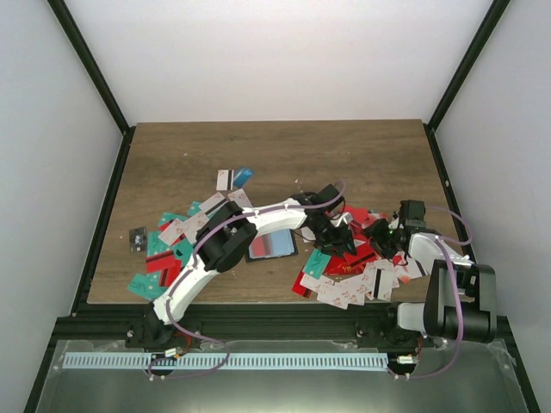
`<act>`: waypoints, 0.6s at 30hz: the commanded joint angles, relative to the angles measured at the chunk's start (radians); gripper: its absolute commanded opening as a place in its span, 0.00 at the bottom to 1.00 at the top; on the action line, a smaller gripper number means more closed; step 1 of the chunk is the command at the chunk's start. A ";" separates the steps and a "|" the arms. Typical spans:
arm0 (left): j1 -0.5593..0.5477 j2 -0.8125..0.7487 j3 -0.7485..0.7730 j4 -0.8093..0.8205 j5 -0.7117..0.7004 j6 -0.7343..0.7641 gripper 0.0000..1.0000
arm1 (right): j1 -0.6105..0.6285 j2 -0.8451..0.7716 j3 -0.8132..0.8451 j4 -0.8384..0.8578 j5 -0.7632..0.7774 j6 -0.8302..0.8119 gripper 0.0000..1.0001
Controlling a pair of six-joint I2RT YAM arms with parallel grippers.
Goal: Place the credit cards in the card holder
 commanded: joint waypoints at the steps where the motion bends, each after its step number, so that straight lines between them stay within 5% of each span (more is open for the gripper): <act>1: -0.015 0.041 -0.003 0.022 0.003 -0.009 0.44 | -0.003 0.059 -0.075 -0.149 0.052 0.010 0.49; 8: -0.016 0.043 -0.026 0.077 0.011 -0.035 0.33 | -0.003 0.064 -0.079 -0.143 0.044 0.009 0.49; 18: -0.016 0.049 -0.065 0.197 0.031 -0.092 0.04 | -0.003 0.072 -0.085 -0.135 0.032 0.005 0.49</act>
